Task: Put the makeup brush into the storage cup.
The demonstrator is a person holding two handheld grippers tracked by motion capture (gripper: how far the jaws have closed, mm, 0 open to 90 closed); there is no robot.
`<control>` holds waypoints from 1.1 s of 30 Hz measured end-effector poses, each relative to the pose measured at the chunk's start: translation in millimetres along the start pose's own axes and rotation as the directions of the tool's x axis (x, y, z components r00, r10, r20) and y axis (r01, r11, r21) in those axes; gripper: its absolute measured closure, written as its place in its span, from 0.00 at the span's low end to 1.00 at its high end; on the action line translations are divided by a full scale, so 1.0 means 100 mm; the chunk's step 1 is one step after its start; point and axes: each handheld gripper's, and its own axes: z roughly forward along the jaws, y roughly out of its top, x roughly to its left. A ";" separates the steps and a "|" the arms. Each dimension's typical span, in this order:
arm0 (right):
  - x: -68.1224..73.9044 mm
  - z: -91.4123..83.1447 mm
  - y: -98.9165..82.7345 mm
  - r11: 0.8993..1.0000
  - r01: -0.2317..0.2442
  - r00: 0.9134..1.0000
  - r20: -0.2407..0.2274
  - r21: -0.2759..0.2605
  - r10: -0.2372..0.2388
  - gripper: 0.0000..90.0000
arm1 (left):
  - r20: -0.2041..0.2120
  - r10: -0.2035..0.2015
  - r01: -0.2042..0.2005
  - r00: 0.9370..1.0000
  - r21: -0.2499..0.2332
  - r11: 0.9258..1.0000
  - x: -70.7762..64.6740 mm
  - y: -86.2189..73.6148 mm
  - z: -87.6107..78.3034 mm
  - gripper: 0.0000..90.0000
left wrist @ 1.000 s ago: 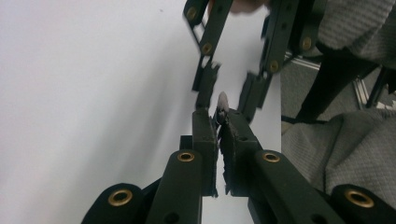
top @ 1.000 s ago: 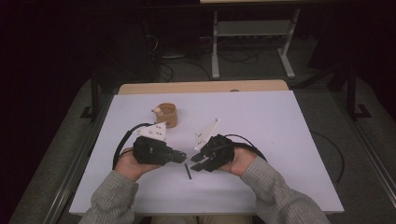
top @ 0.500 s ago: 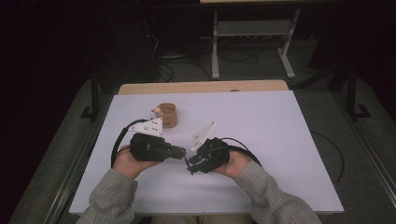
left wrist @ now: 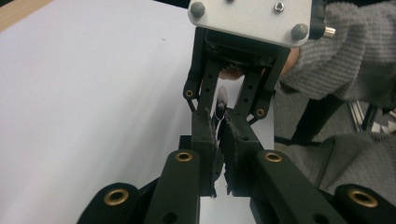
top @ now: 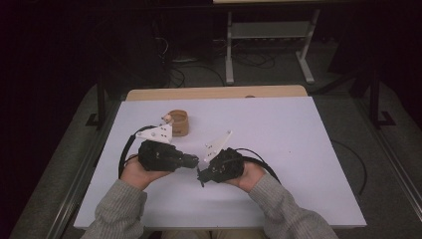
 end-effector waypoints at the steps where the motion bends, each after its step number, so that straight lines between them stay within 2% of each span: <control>1: 0.00 -0.01 0.00 1.000 -0.003 1.000 -0.002 -0.009 0.003 0.92 | -0.010 0.000 0.000 1.000 0.007 1.000 0.00 0.00 0.00 0.86; 6: -0.01 -0.04 0.00 0.999 -0.018 1.000 0.002 -0.050 0.018 0.92 | -0.018 -0.010 0.010 1.000 0.009 1.000 0.01 0.00 0.03 0.82; 10: 0.00 -0.04 0.02 0.998 -0.023 1.000 0.004 -0.052 0.023 0.92 | -0.015 -0.010 0.010 1.000 0.008 1.000 0.01 0.00 0.05 0.82; 14: -0.01 -0.03 0.02 0.998 -0.027 1.000 -0.001 -0.062 0.027 0.92 | -0.012 -0.019 0.019 1.000 0.010 1.000 0.02 -0.01 0.08 0.85; 17: -0.01 -0.02 0.01 0.996 -0.036 0.999 -0.002 -0.076 0.036 0.92 | -0.003 -0.020 0.020 1.000 0.002 1.000 0.02 -0.01 0.10 0.91; 25: -0.02 -0.02 -0.02 0.992 -0.066 0.998 -0.019 -0.108 0.064 0.91 | -0.015 -0.022 0.022 1.000 -0.004 1.000 0.02 0.00 0.09 0.93; 26: -0.01 -0.05 -0.04 0.989 -0.087 0.996 -0.011 -0.119 0.086 0.84 | -0.020 -0.025 0.025 1.000 -0.002 1.000 0.03 0.00 0.08 0.93; 27: -0.01 -0.05 -0.04 0.989 -0.087 0.996 -0.011 -0.119 0.086 0.84 | -0.020 -0.025 0.025 1.000 -0.002 1.000 0.03 0.00 0.08 0.93; 28: -0.02 -0.09 -0.07 0.987 -0.099 0.995 0.002 -0.123 0.100 0.79 | -0.022 -0.024 0.024 0.999 -0.004 1.000 0.04 0.00 0.07 0.93; 33: -0.04 -0.19 -0.15 0.981 -0.141 0.989 0.025 -0.133 0.146 0.72 | -0.031 -0.024 0.024 0.999 0.001 1.000 0.06 0.01 0.07 0.93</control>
